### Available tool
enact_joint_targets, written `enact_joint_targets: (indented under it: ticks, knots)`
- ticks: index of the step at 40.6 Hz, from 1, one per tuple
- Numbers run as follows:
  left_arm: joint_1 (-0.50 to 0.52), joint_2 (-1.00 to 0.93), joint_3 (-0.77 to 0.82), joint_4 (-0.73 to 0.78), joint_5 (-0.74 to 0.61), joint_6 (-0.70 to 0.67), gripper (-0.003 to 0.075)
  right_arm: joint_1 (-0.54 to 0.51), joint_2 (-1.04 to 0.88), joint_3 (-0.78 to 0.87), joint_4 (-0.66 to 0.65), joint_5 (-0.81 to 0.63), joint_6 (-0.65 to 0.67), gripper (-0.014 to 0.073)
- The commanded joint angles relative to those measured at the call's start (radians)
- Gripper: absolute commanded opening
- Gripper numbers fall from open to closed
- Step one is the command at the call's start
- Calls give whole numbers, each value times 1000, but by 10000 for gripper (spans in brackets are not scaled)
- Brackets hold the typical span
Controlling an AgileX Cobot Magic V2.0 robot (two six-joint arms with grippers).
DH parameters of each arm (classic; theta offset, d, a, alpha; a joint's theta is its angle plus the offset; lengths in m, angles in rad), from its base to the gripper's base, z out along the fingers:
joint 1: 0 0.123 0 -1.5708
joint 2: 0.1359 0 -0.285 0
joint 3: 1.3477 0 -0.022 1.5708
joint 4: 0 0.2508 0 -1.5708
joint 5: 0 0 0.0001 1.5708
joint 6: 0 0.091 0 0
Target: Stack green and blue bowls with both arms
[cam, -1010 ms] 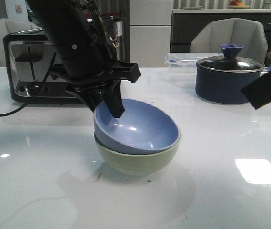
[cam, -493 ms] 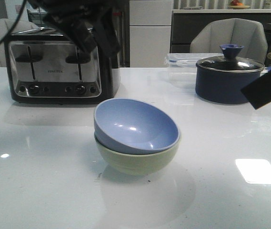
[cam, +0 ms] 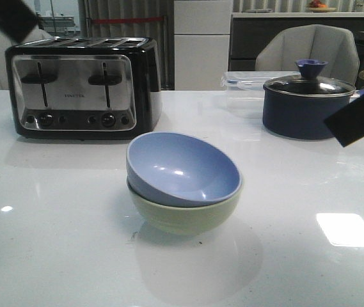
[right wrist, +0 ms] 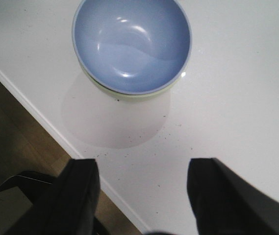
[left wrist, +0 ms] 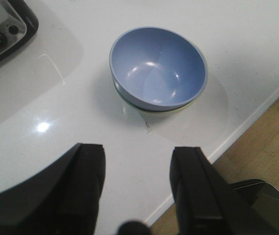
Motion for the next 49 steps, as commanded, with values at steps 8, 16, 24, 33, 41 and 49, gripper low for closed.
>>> enact_joint_targets:
  ticks: [8,16,24,33,41,49]
  knots:
    - [-10,-253,146,1,-77,-13,384,2,-14,-27,6,-64,-10,497]
    - [-10,-306,183,23,-76,-13,384,2,-14,-27,6,-63,-10,497]
    - [-10,-291,183,28,-76,-44,334,2,-14,-27,6,-63,-10,460]
    - [-10,-287,183,30,-76,-75,172,2,-14,-27,6,-62,-10,175]
    - [-10,-287,183,30,-74,-92,93,2,-14,-27,6,-63,-10,57]
    - [-10,-287,183,30,-74,-92,93,2,-14,-27,6,-63,-10,57]
